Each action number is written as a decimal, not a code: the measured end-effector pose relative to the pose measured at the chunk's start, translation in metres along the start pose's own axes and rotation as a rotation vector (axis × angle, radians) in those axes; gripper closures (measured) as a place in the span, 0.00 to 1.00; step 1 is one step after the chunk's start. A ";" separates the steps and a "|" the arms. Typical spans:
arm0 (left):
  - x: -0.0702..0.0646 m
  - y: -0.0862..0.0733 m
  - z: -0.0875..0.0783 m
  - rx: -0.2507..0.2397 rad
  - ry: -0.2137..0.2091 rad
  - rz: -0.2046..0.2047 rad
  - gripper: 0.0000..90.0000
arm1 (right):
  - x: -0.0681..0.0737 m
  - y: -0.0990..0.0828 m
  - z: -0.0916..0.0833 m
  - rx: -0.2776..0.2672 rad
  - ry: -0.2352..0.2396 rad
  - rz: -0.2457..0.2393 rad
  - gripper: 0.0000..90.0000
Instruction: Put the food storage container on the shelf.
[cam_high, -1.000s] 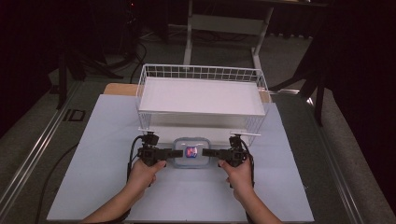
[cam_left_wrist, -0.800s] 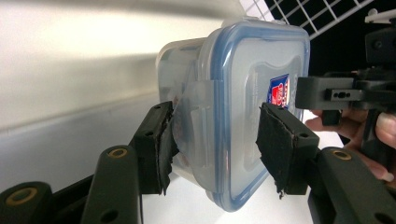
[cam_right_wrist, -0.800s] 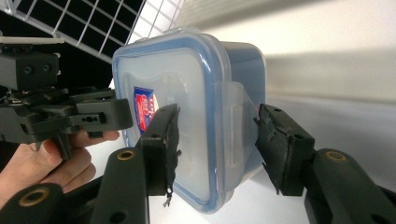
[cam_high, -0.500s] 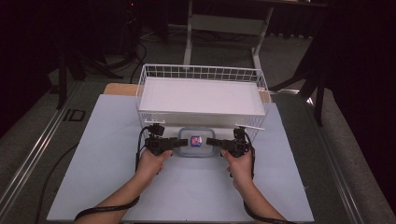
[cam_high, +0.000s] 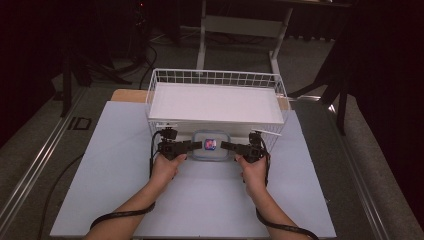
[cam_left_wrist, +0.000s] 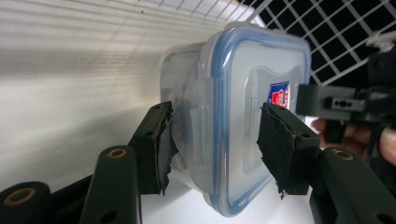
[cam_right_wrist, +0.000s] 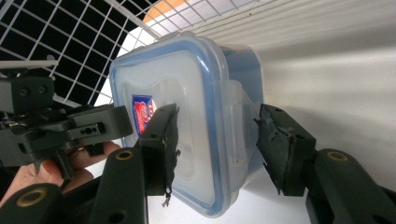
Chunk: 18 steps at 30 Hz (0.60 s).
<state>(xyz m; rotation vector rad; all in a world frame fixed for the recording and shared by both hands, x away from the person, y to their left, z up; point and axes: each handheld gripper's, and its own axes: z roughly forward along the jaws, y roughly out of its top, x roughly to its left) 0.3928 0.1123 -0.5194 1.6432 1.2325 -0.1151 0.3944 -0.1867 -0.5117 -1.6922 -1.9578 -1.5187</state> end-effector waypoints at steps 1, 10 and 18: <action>0.001 0.001 0.001 0.004 -0.005 0.003 0.53 | 0.000 0.001 0.000 0.005 -0.004 0.023 0.54; 0.002 -0.005 0.005 -0.050 -0.004 0.029 0.51 | 0.001 0.004 0.006 -0.002 -0.043 -0.029 0.49; 0.004 -0.007 0.011 -0.041 -0.002 -0.028 0.41 | -0.004 0.007 0.009 -0.003 -0.049 -0.036 0.52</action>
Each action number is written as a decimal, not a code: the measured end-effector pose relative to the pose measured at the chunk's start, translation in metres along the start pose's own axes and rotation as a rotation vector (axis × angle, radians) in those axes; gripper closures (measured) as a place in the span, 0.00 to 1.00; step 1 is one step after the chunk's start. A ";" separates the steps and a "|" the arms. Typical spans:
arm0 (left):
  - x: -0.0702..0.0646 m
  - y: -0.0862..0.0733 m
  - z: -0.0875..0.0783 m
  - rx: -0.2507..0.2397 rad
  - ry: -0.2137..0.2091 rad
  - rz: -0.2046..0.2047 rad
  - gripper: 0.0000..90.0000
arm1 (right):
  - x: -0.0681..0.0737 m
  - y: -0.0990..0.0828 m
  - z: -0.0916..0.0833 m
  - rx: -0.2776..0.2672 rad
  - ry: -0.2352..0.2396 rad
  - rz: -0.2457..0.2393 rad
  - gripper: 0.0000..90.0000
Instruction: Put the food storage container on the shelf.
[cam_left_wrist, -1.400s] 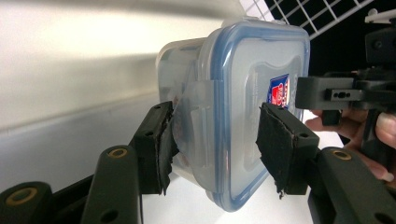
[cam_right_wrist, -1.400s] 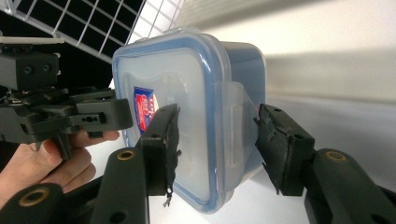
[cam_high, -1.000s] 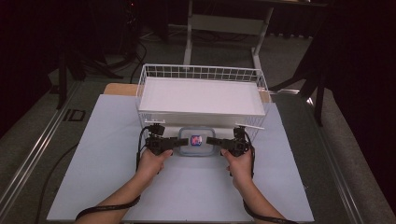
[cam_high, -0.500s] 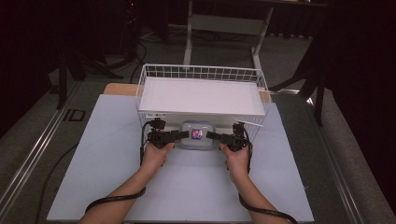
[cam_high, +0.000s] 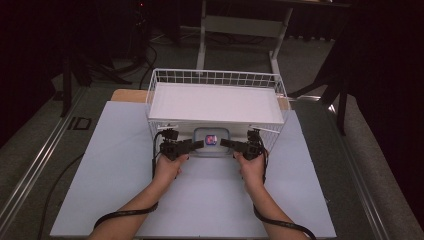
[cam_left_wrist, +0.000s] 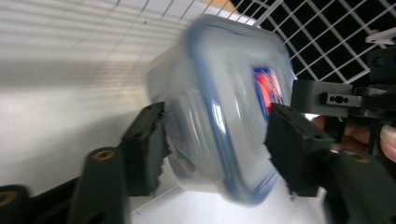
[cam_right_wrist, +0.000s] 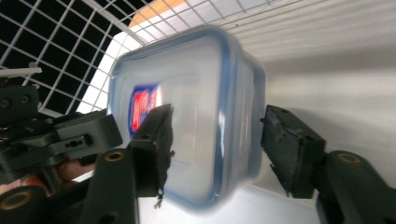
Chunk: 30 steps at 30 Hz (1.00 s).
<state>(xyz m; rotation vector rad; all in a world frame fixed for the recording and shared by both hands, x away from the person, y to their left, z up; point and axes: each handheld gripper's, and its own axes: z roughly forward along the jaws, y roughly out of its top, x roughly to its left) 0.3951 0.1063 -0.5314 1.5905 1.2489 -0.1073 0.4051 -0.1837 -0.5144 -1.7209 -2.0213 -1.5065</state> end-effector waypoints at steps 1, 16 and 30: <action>0.003 -0.001 0.001 -0.002 -0.007 -0.010 0.40 | -0.001 0.000 0.001 0.003 -0.001 0.002 0.52; -0.009 -0.010 -0.014 -0.066 0.072 0.156 0.28 | 0.012 -0.005 -0.009 -0.033 -0.058 -0.074 0.52; -0.046 -0.050 -0.076 -0.135 0.063 0.419 0.02 | 0.042 -0.036 -0.026 0.010 -0.068 -0.210 1.00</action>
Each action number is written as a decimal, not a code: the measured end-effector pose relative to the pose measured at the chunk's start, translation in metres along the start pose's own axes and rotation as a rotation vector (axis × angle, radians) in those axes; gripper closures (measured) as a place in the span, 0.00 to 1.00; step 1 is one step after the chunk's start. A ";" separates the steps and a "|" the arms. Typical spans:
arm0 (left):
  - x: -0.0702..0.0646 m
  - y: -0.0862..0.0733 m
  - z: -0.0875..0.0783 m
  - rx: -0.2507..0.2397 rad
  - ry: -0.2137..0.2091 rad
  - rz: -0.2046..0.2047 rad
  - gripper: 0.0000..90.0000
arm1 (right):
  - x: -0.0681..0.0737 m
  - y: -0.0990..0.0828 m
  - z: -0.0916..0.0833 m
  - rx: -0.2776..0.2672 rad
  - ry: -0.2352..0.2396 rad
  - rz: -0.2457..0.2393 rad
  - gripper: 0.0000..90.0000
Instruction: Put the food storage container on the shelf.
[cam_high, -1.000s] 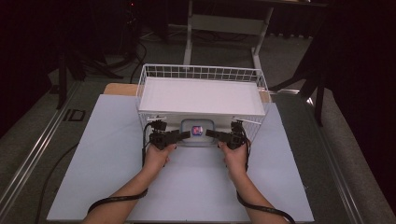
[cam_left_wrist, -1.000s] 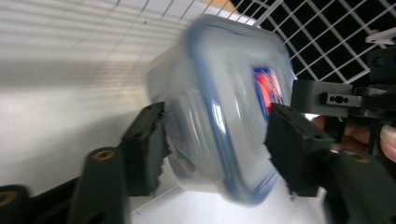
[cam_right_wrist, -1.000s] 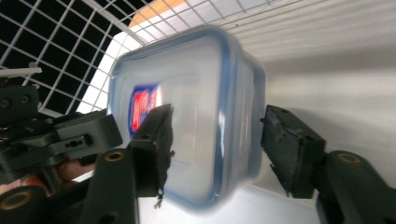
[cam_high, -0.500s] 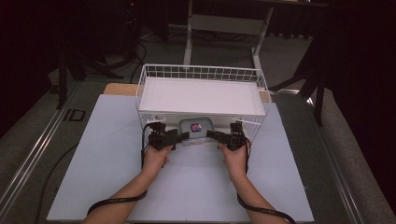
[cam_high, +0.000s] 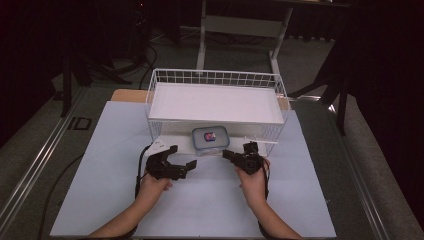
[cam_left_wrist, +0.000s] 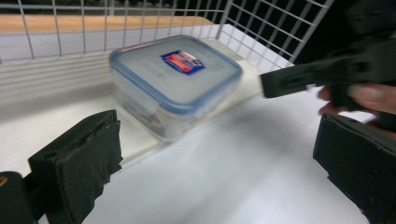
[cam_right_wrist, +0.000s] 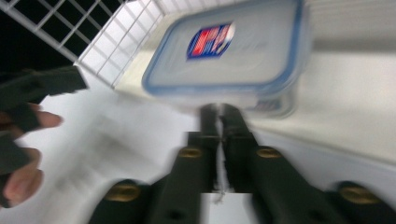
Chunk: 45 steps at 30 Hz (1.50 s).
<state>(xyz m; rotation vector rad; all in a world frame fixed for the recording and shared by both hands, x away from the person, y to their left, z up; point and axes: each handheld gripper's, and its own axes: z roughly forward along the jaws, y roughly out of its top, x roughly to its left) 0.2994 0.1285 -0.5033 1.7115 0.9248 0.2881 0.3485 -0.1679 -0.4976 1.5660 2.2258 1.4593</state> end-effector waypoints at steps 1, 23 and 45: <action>-0.001 -0.003 -0.003 -0.001 -0.005 -0.001 0.02 | 0.002 -0.003 0.003 0.007 -0.006 -0.013 1.00; -0.004 -0.022 -0.035 -0.085 0.080 0.058 0.02 | 0.013 0.004 0.062 0.008 -0.051 -0.033 1.00; -0.001 -0.023 -0.035 -0.081 0.070 0.041 0.02 | 0.009 0.031 0.080 -0.025 -0.100 0.000 1.00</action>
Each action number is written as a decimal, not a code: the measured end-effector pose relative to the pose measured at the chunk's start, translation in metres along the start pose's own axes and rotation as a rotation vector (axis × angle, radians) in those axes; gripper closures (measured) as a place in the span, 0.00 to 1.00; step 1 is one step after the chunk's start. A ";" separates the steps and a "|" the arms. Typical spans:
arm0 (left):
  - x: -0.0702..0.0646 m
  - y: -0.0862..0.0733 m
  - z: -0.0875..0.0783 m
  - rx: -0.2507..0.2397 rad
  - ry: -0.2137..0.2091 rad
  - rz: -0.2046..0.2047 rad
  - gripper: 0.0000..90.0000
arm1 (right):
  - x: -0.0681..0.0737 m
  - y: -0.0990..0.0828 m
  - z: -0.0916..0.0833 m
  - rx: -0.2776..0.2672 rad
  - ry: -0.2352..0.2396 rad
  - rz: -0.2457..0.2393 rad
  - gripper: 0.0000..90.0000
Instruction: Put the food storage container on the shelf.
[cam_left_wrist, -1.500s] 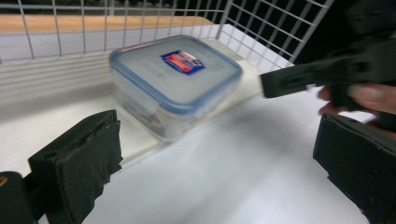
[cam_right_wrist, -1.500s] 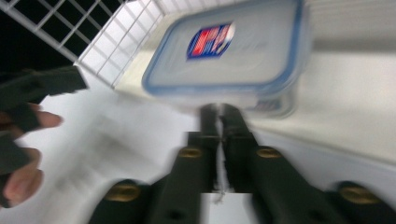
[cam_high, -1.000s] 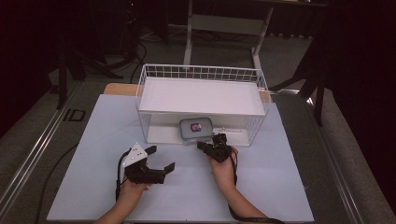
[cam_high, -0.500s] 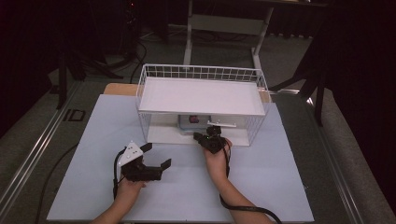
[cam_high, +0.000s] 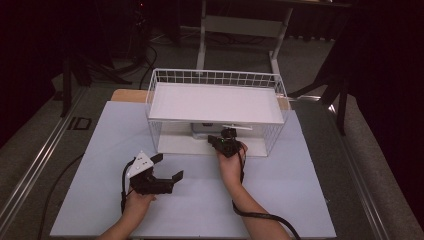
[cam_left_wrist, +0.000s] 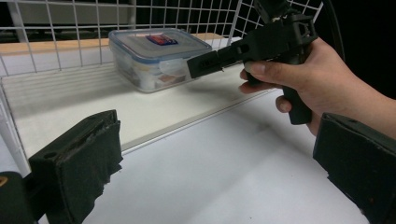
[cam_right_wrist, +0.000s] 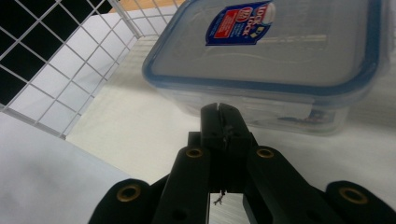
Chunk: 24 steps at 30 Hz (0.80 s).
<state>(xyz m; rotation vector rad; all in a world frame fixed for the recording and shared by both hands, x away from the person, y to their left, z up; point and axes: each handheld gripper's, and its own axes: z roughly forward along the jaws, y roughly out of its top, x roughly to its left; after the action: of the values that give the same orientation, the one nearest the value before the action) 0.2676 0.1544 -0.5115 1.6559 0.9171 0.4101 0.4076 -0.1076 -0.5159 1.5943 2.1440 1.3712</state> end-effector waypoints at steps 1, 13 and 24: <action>0.000 0.000 0.000 0.006 0.000 -0.001 0.02 | 0.002 0.000 0.001 0.001 -0.005 -0.004 1.00; -0.001 0.000 0.000 0.005 -0.006 0.006 0.02 | -0.001 -0.002 0.010 0.029 0.008 0.029 1.00; -0.002 0.001 0.000 0.006 -0.004 0.005 0.02 | -0.002 -0.003 0.008 0.028 -0.016 0.022 1.00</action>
<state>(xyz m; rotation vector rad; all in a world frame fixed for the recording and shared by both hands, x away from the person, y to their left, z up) 0.2665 0.1524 -0.5107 1.6637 0.9125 0.4076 0.4112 -0.1052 -0.5234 1.6376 2.1523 1.3357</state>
